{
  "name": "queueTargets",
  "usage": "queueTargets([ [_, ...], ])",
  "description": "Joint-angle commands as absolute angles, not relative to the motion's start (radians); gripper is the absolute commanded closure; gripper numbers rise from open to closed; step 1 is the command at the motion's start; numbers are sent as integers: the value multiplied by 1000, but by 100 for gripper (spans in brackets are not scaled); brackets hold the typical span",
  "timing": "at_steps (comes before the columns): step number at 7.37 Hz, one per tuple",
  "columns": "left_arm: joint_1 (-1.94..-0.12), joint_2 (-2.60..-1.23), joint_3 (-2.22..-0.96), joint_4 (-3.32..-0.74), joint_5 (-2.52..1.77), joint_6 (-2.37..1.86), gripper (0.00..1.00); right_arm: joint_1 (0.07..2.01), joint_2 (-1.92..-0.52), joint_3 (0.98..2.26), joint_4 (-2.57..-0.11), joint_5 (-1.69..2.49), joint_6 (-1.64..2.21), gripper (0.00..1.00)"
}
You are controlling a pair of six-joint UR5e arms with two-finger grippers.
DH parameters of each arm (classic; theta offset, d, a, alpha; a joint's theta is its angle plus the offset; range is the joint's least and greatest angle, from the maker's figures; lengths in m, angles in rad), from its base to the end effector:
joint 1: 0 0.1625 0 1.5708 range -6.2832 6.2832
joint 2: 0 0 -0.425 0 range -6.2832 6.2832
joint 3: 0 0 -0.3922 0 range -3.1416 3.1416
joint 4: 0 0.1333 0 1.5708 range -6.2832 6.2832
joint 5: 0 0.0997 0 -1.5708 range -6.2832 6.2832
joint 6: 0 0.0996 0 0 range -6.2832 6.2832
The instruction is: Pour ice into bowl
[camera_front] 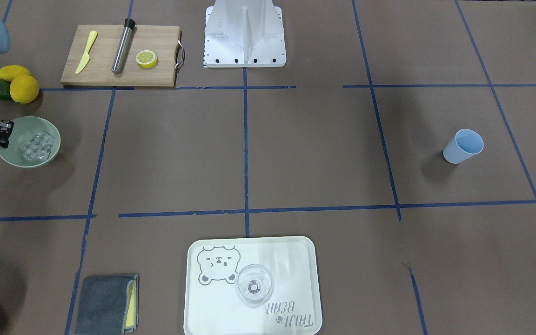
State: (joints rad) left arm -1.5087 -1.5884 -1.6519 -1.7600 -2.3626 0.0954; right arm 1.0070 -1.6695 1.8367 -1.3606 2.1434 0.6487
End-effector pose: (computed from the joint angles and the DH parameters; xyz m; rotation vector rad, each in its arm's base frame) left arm -0.0305 -0.5161 0.5876 0.2864 0.7835 0.2622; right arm -0.1832 -0.4383 0.5612 -0.0207 -0.6737 -0.0264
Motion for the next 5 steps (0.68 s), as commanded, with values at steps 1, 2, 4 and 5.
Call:
queueTargets([
  [1, -1509, -1588, -1654, -1761, -2364, 98, 0, 1008, -1663, 1815, -1361, 2145, 643, 100],
  [2, -1509, -1588, -1654, -1761, -2364, 100, 0, 1008, -1660, 1813, -1361, 2145, 643, 52],
  [4, -1509, -1588, -1652, -1761, -2362, 100, 0, 1017, -1652, 1819, -1359, 2146, 634, 0],
  [5, -1509, -1588, -1654, -1761, -2364, 100, 0, 1041, -1652, 1822, -1359, 2149, 594, 0],
])
